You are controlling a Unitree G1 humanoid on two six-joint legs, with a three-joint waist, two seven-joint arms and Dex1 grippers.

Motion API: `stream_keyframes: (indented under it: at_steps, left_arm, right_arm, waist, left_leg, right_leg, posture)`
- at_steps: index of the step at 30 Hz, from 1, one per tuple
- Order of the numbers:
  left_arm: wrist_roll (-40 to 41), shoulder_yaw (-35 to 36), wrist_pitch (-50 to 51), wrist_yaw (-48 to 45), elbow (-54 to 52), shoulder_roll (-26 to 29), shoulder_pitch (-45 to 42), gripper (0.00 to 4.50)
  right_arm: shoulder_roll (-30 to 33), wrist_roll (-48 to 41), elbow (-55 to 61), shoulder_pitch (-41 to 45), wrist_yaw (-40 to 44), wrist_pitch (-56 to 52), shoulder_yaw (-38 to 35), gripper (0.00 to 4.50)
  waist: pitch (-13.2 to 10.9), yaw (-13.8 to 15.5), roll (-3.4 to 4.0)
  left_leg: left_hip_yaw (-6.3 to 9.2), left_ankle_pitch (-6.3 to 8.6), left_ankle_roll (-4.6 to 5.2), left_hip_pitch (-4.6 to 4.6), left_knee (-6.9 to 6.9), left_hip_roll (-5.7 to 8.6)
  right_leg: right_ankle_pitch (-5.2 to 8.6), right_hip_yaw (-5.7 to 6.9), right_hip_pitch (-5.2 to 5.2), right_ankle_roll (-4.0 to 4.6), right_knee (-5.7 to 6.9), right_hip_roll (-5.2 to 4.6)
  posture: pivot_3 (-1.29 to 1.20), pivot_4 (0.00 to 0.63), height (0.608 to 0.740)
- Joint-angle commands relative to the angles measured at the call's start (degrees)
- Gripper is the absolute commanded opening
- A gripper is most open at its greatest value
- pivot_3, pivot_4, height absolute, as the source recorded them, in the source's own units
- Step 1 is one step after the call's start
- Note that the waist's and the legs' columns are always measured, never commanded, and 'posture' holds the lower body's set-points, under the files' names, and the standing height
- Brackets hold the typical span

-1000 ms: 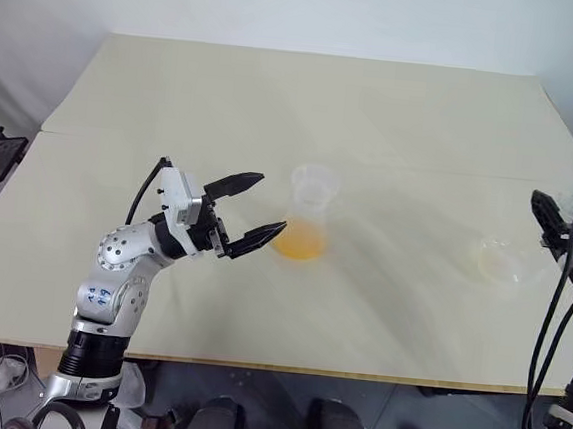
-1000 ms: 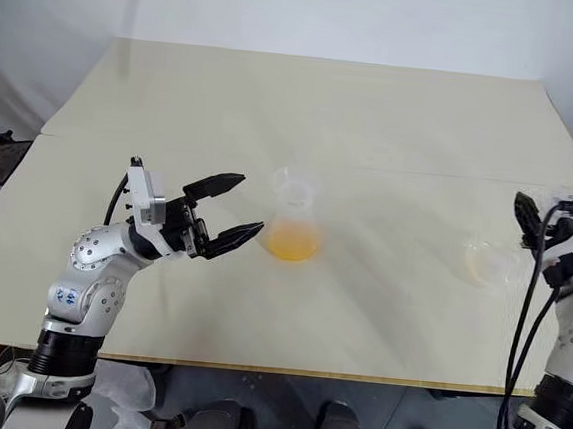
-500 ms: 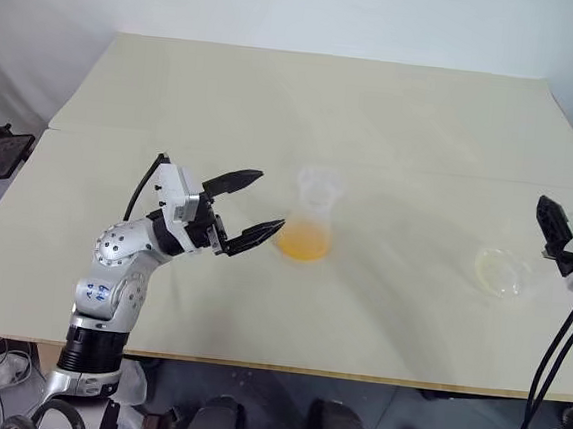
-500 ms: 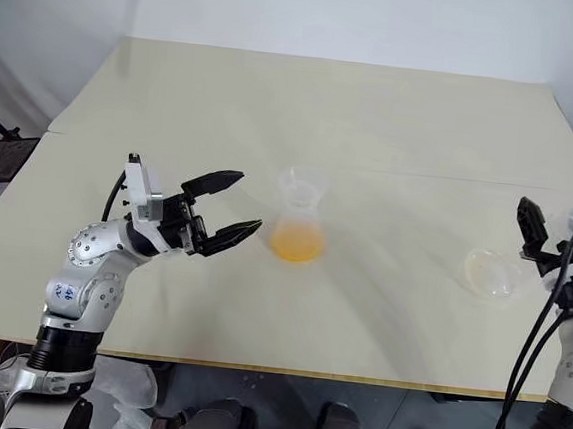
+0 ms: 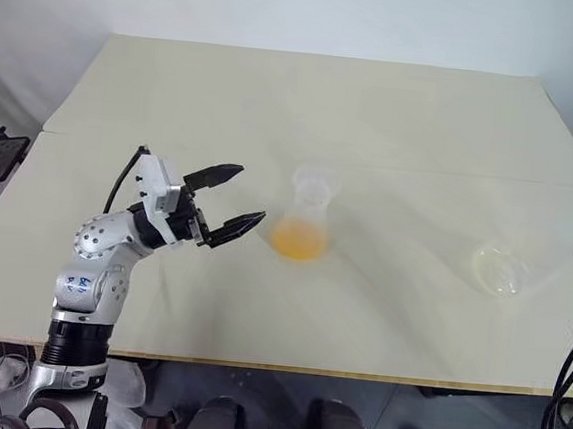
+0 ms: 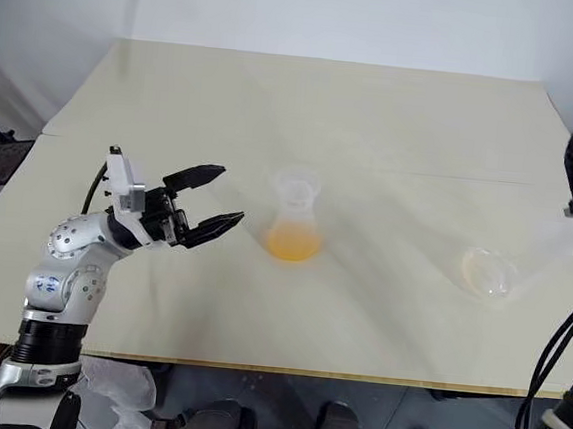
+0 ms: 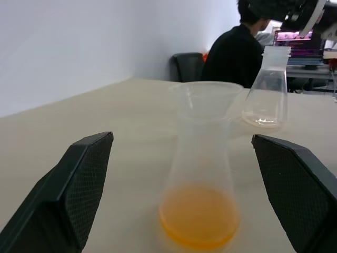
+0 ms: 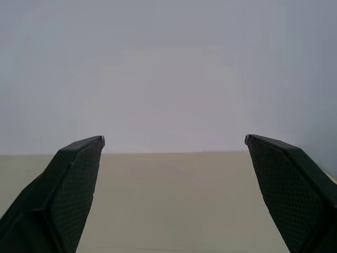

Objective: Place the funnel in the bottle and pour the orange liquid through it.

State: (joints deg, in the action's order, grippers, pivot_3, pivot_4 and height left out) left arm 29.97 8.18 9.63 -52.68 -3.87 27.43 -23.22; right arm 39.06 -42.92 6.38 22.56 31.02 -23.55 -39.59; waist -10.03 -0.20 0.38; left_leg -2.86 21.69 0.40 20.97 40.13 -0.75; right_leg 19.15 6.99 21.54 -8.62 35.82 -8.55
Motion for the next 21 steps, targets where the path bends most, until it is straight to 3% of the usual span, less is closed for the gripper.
stream_keyframes:
  at_steps: [1,7,13,16,21]
  left_arm:
    - [1.15,1.66,0.23,-1.33,-1.75,2.12,1.41,4.50]
    - [0.47,1.94,2.01,-5.56,-2.05,8.86,5.29,4.50]
    - [-0.12,3.76,1.22,-5.71,-3.13,11.73,8.22,4.50]
    - [-2.27,4.29,-1.42,-5.32,-3.23,12.34,10.90,4.50]
    - [-1.01,6.13,-0.61,-5.33,-4.36,12.77,14.21,4.50]
  right_arm:
    - [3.48,-2.27,1.63,1.87,5.94,-0.61,3.04,4.48]
    - [9.62,2.60,4.33,-2.66,21.27,1.64,15.06,4.48]
    - [7.92,2.97,5.07,-10.01,33.90,8.63,18.54,4.48]
    - [9.00,8.27,2.86,-17.03,40.99,14.72,21.41,4.48]
    - [6.83,10.06,0.35,-19.77,41.01,19.25,20.58,4.48]
  waist:
    - [0.00,0.07,0.00]
    - [-0.01,0.29,-0.02]
    - [-0.03,0.47,-0.05]
    - [-0.01,0.46,-0.08]
    - [-0.03,0.42,-0.11]
  left_leg:
    - [0.00,0.00,0.00,0.00,0.00,0.02]
    - [0.09,0.00,0.00,0.04,-0.03,0.01]
    - [0.18,0.00,0.00,0.11,0.02,0.03]
    - [0.21,0.00,0.00,0.09,0.00,0.02]
    - [0.20,0.00,0.00,0.08,0.05,0.01]
  right_leg:
    - [0.00,-0.01,0.00,0.00,0.00,-0.01]
    - [0.00,0.10,0.00,0.00,-0.03,-0.01]
    - [0.00,0.17,-0.04,0.00,-0.11,-0.03]
    - [0.00,0.23,-0.09,0.00,-0.13,-0.03]
    - [0.00,0.18,-0.10,0.00,-0.17,-0.04]
  posture:
    - [0.00,0.150,0.740]
    - [0.00,0.150,0.740]
    - [0.00,0.150,0.740]
    - [0.00,0.150,0.740]
    - [0.00,0.150,0.740]
